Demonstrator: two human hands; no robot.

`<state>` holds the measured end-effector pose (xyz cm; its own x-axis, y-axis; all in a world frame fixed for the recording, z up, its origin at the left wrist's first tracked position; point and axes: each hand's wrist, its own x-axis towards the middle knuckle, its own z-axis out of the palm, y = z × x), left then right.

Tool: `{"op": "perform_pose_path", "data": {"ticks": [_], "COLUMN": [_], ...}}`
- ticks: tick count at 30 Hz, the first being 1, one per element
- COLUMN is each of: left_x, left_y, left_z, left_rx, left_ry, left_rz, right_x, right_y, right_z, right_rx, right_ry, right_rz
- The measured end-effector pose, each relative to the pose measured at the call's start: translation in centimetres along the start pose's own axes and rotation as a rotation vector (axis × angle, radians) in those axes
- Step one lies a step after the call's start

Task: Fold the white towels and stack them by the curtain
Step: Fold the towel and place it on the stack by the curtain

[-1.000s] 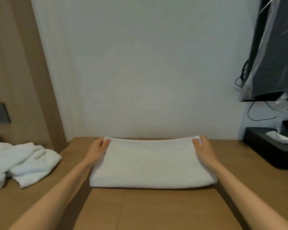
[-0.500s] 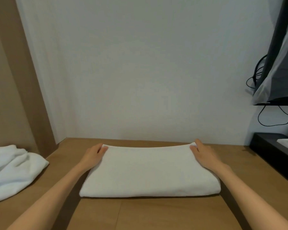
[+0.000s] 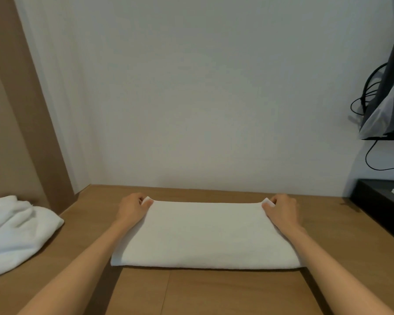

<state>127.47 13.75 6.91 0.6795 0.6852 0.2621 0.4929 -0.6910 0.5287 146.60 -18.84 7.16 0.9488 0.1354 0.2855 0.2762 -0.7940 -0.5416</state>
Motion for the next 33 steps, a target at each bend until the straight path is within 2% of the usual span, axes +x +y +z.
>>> {"op": "perform_pose_path", "data": {"ticks": [3,6,10,13,16,18,20,23,26,29,33], "left_x": [0.0,0.0,0.3,0.3,0.2,0.0,-0.3,-0.7,-1.4,-2.5,-4.1], "left_y": [-0.1,-0.1,0.3,0.5,0.5,0.7,1.0,2.0,3.5,4.4,3.9], "left_z": [0.3,0.2,-0.4,-0.7,-0.3,-0.1,-0.6,-2.7,-5.5,-8.2,-10.4], "left_rx": [-0.084,-0.091,0.074,0.131,-0.056,-0.291,-0.488,-0.636,-0.671,-0.705,-0.739], "left_ry": [0.038,0.044,-0.071,-0.135,-0.141,-0.093,-0.013,0.142,0.291,0.376,0.354], "left_rz": [-0.075,-0.114,-0.16,-0.191,-0.217,-0.232,-0.21,-0.17,-0.093,-0.029,-0.123], "right_x": [-0.1,0.0,0.3,0.7,0.5,0.0,-0.4,-0.9,-1.9,-3.1,-4.3], "right_y": [0.3,0.6,0.8,0.8,0.4,0.0,-0.6,-2.4,-4.2,-5.1,-4.9], "right_z": [0.6,0.9,0.3,-0.4,-0.8,-0.8,-1.3,-3.3,-5.7,-7.7,-9.8], "right_rx": [0.084,0.022,-0.121,-0.129,-0.104,0.043,0.328,0.58,0.626,0.618,0.561], "right_ry": [-0.006,-0.086,-0.244,-0.369,-0.414,-0.364,-0.266,-0.081,0.094,0.189,0.125], "right_rz": [0.002,0.006,0.109,0.174,0.195,0.188,0.174,0.097,-0.021,-0.068,-0.017]}}
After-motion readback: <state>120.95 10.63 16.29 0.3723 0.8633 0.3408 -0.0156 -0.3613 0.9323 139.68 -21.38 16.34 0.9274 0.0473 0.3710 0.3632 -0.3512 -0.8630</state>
